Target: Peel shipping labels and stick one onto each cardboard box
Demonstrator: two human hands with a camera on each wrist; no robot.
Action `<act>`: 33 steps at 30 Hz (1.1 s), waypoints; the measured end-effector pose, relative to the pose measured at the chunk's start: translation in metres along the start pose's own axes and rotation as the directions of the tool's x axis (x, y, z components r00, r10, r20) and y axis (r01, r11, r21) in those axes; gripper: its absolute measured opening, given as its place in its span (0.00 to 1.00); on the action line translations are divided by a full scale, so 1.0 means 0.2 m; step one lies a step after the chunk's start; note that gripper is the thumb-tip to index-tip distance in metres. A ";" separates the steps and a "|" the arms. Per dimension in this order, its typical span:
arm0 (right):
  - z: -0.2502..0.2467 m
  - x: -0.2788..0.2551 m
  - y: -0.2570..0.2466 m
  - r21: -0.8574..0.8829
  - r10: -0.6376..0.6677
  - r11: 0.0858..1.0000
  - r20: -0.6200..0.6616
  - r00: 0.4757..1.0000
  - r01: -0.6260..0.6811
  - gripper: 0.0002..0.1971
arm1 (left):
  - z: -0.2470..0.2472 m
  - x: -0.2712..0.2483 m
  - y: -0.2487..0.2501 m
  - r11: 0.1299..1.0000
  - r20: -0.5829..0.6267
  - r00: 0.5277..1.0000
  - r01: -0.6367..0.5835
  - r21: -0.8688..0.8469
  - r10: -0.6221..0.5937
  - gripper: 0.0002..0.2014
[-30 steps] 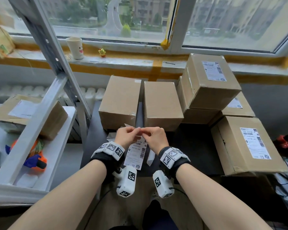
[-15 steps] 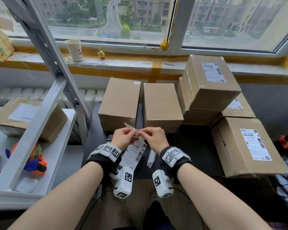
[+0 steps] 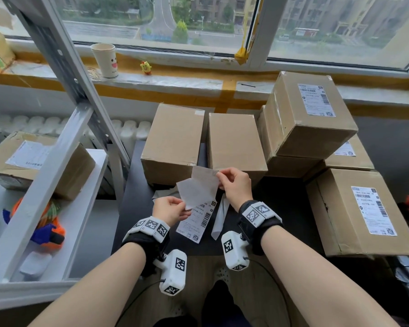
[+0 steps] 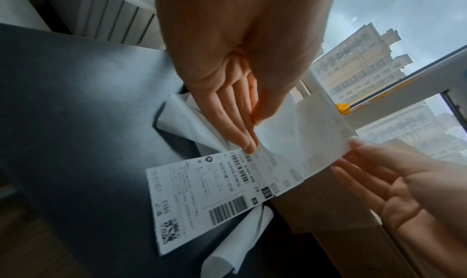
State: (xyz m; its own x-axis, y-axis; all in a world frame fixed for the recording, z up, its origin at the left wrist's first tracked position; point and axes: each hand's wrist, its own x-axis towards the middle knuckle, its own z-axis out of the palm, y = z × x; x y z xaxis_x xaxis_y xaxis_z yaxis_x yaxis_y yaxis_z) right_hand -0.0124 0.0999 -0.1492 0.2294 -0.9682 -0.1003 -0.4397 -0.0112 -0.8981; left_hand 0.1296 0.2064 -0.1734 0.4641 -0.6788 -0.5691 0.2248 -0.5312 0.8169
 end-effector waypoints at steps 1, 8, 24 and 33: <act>-0.01 0.01 0.00 0.013 0.005 1.000 -0.012 1.000 -0.005 0.09 | 0.00 0.01 -0.02 1.000 -0.016 1.000 0.021 0.003 -0.021 0.05; -0.06 0.09 -0.01 0.110 0.009 0.994 -0.067 0.998 -0.001 0.05 | -0.01 0.10 -0.11 0.989 -0.120 0.983 0.144 0.022 -0.141 0.08; -0.13 0.14 -0.01 0.149 0.009 0.988 -0.238 0.971 0.027 0.01 | -0.01 0.16 -0.21 0.953 -0.246 0.938 0.279 0.120 -0.243 0.10; -0.16 0.14 -0.02 0.114 -0.017 0.993 -0.199 0.980 0.041 0.02 | -0.02 0.17 -0.24 0.949 -0.267 0.936 0.276 0.155 -0.229 0.06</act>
State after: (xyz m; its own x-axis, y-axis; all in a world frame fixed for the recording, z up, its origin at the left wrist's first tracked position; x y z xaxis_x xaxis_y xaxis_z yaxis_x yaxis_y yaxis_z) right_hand -0.0317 0.0655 -0.1344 0.0592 -0.9982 0.0027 -0.3282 -0.0220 -0.9444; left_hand 0.1374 0.2109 -0.2325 0.6118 -0.3785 -0.6946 0.2090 -0.7696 0.6034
